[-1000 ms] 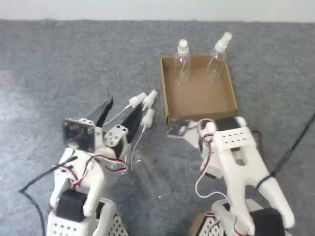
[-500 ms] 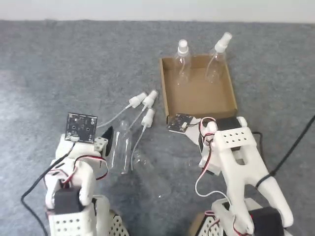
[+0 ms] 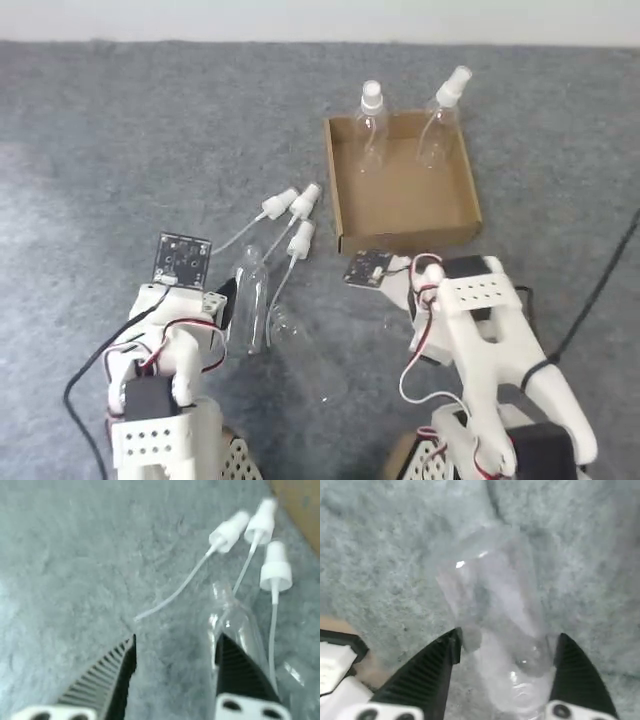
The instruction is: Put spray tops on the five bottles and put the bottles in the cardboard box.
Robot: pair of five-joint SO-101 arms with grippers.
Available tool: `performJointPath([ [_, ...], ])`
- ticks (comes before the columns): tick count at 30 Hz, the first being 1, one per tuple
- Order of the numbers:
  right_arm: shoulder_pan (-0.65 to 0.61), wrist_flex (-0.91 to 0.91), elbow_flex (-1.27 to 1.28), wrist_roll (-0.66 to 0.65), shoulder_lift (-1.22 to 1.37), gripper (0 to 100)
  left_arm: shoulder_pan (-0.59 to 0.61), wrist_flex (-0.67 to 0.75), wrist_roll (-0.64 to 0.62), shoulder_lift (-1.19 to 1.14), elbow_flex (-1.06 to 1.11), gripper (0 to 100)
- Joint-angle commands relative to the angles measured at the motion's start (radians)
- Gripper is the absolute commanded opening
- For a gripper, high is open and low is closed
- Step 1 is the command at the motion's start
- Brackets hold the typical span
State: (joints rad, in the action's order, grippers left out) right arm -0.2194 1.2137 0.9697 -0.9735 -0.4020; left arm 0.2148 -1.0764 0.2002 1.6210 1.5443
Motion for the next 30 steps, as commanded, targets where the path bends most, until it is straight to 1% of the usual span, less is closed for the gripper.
performJointPath([
  [1, 0.147, -0.067, 0.009, -0.014, -0.025, 16.3, 0.005, 0.026, 0.006, 0.012, -0.007, 24],
  [3, 0.232, -0.085, -0.002, -0.032, -0.025, 13.5, 0.005, 0.026, 0.006, 0.012, -0.007, 24],
  [7, 0.452, -0.068, -0.048, -0.176, -0.025, 8.0, 0.005, 0.026, 0.006, 0.012, -0.005, 24],
  [11, 0.707, -0.047, -0.15, -0.279, -0.022, 7.2, 0.005, 0.026, 0.008, 0.012, -0.005, 24],
  [13, 0.812, -0.05, -0.21, -0.318, -0.015, 7.2, 0.005, 0.026, 0.008, 0.012, -0.005, 24],
  [15, 0.889, -0.051, -0.253, -0.319, -0.012, 7.2, 0.005, 0.026, 0.008, 0.012, -0.005, 24],
  [17, 0.917, -0.054, -0.272, -0.308, 0.007, 7.2, 0.005, 0.026, 0.008, 0.012, -0.005, 24],
  [21, 0.924, -0.101, -0.354, -0.152, 0.099, 6.9, 0.005, 0.026, 0.008, 0.012, -0.005, 24],
  [25, 0.918, -0.104, -0.534, 0.132, 0.274, 6.9, 0.005, 0.026, 0.008, 0.012, 0.005, 24],
  [27, 0.917, -0.104, -0.628, 0.267, 0.361, 5.1, 0.005, 0.028, 0.008, 0.012, 0.005, 24],
  [29, 0.909, -0.104, -0.701, 0.338, 0.437, 2.5, 0.005, 0.028, 0.008, 0.012, 0.005, 24],
  [30, 0.905, -0.104, -0.724, 0.334, 0.464, 2.4, 0.005, 0.026, 0.008, 0.012, 0.005, 24],
])
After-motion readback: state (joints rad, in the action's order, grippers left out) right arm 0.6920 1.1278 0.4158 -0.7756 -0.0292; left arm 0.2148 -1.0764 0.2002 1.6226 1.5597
